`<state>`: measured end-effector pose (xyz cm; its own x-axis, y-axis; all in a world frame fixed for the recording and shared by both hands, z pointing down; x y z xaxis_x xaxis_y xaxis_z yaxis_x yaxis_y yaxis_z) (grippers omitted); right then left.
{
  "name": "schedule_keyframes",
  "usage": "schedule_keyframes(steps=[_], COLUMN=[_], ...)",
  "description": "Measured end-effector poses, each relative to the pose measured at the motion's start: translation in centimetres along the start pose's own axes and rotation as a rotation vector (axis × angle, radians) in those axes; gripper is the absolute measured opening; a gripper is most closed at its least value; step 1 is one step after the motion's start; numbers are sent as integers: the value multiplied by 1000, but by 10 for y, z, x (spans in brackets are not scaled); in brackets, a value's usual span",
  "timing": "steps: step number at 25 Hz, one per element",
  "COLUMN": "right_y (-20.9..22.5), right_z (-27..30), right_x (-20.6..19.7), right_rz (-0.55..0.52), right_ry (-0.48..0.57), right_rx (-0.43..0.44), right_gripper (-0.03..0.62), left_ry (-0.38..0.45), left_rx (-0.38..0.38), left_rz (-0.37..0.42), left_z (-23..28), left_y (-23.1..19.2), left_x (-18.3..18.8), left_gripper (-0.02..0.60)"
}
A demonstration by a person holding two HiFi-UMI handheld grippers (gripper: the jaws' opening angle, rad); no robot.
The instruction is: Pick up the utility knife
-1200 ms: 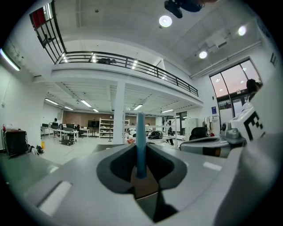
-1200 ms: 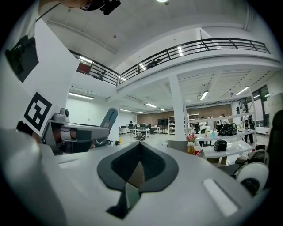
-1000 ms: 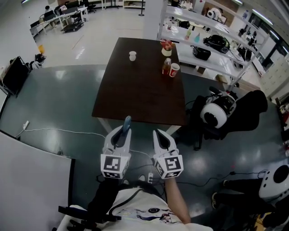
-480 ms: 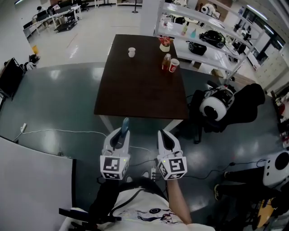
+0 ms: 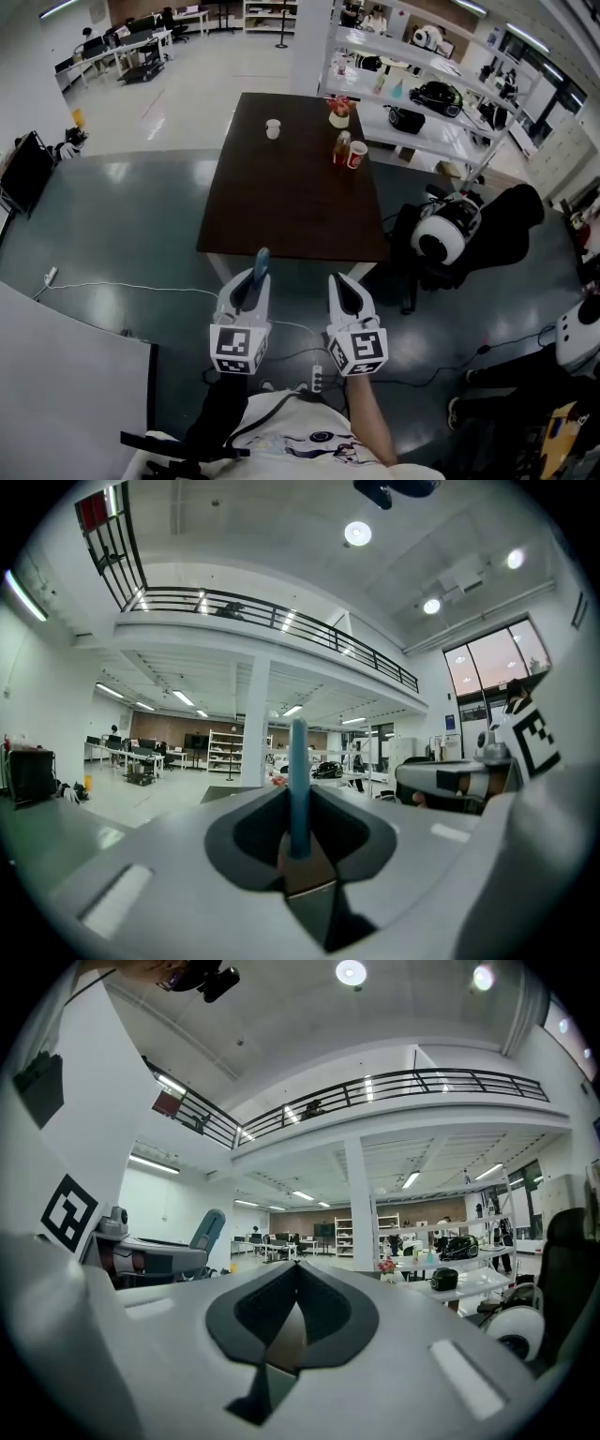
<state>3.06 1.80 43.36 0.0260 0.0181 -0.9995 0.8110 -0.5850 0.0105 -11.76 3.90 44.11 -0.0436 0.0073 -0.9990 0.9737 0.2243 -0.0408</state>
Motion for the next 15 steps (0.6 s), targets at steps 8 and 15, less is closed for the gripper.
schedule_keyframes(steps=[8,15], right_y=[13,19], right_z=[-6,-10], right_x=[6,7], right_rz=[0,2], right_ry=[25,27], right_rx=[-2,7], right_gripper=[2,0], left_ry=[23,27], left_rx=[11,21], left_rz=[26,36], left_z=[5,5], left_y=[10,16], left_x=[10,14], left_gripper=[70,70])
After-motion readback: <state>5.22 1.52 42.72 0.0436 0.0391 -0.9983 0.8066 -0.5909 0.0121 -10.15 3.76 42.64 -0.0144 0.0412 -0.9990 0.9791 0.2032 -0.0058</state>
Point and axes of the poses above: the fingertips, and each gripper's own axes: z forward along the fingers, y to its right, x out of its top, the point moved 1 cm from there along -z, backward along the fingers, and after that the axes turned 4 degrees about y, right-handed, at the moved point
